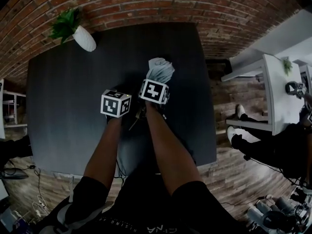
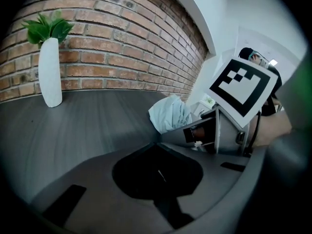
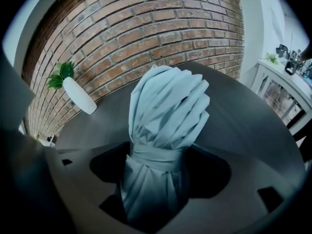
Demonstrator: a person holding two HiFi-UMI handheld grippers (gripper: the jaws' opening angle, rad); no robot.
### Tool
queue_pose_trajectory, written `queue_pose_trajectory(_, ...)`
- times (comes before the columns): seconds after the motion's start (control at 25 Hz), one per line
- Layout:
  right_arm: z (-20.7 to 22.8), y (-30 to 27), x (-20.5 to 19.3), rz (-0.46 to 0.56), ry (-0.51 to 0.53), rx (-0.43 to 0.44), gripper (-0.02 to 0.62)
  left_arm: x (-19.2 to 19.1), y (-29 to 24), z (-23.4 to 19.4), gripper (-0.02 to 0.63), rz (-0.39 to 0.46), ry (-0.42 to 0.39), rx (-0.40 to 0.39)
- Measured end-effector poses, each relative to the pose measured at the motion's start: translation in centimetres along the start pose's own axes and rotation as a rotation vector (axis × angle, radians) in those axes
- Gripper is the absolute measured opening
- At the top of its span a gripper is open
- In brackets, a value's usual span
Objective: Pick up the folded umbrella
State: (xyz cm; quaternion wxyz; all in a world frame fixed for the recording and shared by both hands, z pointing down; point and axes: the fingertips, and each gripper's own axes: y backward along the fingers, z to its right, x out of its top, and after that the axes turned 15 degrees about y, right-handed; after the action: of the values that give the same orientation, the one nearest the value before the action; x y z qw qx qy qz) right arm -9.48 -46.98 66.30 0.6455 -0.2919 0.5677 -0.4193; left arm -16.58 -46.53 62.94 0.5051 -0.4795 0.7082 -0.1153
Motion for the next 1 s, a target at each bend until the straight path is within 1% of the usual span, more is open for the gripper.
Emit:
queue_pose_trajectory(0.08,0.2,-0.8,1.1,0.062,0.006,-0.019,0.328,0.1,0.2,-0.2,0.005,0.003,0.002,-0.003)
queue_pose_trajectory(0.16,0.2,-1.1,1.3,0.081,0.004,-0.027,0.328,0.1,0.3,-0.4,0.005,0.003,0.003,-0.007)
queue_pose_trajectory(0.36,0.6,-0.2,0.0,0.0,0.021,0.008,0.308,0.1,0.1,0.3,0.005,0.003,-0.008,-0.03)
queue_pose_trajectory(0.48,0.8,0.0,0.4,0.032,0.039,0.061,0.302,-0.1,-0.1,1.0,0.005,0.002,-0.017,-0.044)
queue_pose_trajectory(0.68,1.2,1.1,0.6,0.08,-0.032,0.151,0.302,-0.8,-0.2,2.2,0.005,-0.006,-0.028,-0.059)
queue_pose_trajectory(0.76,1.5,1.8,1.0,0.109,-0.041,0.186,0.302,-0.9,-0.1,2.8,0.005,-0.003,-0.035,-0.065)
queue_pose_trajectory(0.92,1.8,4.0,2.4,0.184,-0.018,0.271,0.302,0.0,0.6,4.7,0.005,0.049,-0.032,-0.103)
queue_pose_trajectory(1.0,1.9,5.5,3.4,0.233,0.007,0.315,0.302,0.8,1.3,6.0,0.005,0.082,-0.045,-0.117)
